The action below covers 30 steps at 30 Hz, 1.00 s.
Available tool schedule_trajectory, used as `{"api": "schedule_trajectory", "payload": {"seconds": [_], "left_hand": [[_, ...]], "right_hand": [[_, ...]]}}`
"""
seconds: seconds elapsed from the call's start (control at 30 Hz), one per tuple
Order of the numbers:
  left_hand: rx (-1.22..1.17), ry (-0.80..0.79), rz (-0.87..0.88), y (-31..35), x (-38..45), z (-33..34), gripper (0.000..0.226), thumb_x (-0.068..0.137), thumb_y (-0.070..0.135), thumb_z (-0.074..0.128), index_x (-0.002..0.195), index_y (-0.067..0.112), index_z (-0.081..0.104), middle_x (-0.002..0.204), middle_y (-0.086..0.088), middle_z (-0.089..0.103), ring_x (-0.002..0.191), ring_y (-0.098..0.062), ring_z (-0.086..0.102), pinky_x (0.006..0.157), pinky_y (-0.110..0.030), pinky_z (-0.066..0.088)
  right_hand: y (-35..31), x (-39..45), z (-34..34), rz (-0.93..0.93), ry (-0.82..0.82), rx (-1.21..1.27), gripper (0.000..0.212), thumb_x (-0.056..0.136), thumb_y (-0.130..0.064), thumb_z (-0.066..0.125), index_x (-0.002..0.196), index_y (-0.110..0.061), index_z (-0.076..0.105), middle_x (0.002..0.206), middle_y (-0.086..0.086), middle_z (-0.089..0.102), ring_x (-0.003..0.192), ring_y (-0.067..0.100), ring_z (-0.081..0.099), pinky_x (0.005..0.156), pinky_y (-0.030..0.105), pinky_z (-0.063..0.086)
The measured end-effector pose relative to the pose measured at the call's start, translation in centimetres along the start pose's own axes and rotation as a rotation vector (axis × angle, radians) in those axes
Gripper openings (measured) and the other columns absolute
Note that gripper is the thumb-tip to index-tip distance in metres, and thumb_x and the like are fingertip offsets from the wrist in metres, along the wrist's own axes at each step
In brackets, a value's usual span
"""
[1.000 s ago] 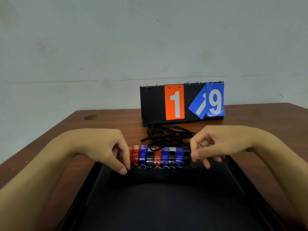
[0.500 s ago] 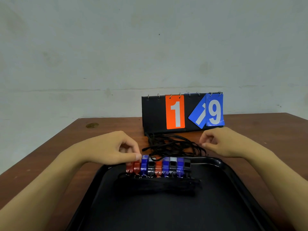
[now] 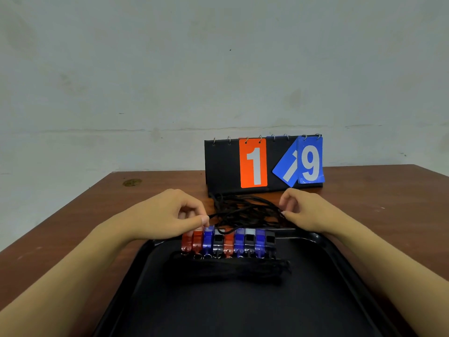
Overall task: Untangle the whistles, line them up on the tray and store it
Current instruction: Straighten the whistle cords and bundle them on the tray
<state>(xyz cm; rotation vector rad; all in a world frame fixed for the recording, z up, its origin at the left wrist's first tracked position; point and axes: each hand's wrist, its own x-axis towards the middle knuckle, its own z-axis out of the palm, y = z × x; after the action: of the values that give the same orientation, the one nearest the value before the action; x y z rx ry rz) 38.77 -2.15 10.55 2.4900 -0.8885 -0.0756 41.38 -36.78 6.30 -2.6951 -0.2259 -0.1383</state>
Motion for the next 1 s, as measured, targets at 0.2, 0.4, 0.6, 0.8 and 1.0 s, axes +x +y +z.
{"api": "schedule_trajectory", "payload": {"seconds": [0.2,0.4,0.6,0.8,1.0], "left_hand": [[0.008,0.012,0.007,-0.1,0.1,0.1,0.019,0.101,0.036,0.061,0.093,0.033,0.077,0.073,0.006,0.074,0.071,-0.024,0.065,0.064,-0.025,0.049],[0.000,0.004,-0.002,0.0,0.2,0.4,0.018,0.101,0.035,0.061,0.094,0.032,0.078,0.072,0.005,0.074,0.070,-0.026,0.065,0.064,-0.026,0.048],[0.001,0.001,-0.014,0.1,0.2,0.4,0.019,0.101,0.035,0.061,0.093,0.033,0.077,0.071,0.006,0.074,0.071,-0.027,0.067,0.066,-0.033,0.053],[-0.008,0.039,-0.011,0.5,0.1,0.3,0.020,0.101,0.034,0.061,0.091,0.030,0.077,0.072,0.004,0.075,0.072,-0.026,0.069,0.075,-0.044,0.057],[-0.018,0.083,-0.003,0.6,0.1,0.5,0.019,0.101,0.032,0.061,0.092,0.032,0.078,0.070,0.006,0.074,0.070,-0.021,0.069,0.074,-0.037,0.058]], "right_hand": [[-0.5,0.0,-0.1,-0.029,-0.044,-0.047,0.004,0.101,-0.028,0.058,0.105,-0.029,0.059,0.097,-0.011,0.067,0.087,0.004,0.063,0.070,0.015,0.045],[-0.7,0.2,0.2,0.056,-0.047,0.017,0.029,0.108,-0.020,0.039,0.092,-0.026,0.063,0.079,-0.005,0.073,0.079,0.009,0.065,0.068,0.020,0.043],[-1.3,0.5,0.0,0.132,-0.039,-0.040,0.020,0.097,-0.041,0.063,0.090,-0.024,0.069,0.075,-0.008,0.072,0.078,0.006,0.067,0.069,0.019,0.050],[-1.8,0.6,-0.4,0.188,-0.082,-0.113,0.016,0.093,-0.039,0.070,0.083,-0.026,0.069,0.086,-0.012,0.065,0.089,0.010,0.064,0.084,0.027,0.055],[-1.6,0.5,-0.1,0.160,-0.060,-0.126,0.010,0.093,-0.031,0.062,0.084,-0.029,0.067,0.091,-0.009,0.069,0.090,0.013,0.066,0.089,0.039,0.059]]}}
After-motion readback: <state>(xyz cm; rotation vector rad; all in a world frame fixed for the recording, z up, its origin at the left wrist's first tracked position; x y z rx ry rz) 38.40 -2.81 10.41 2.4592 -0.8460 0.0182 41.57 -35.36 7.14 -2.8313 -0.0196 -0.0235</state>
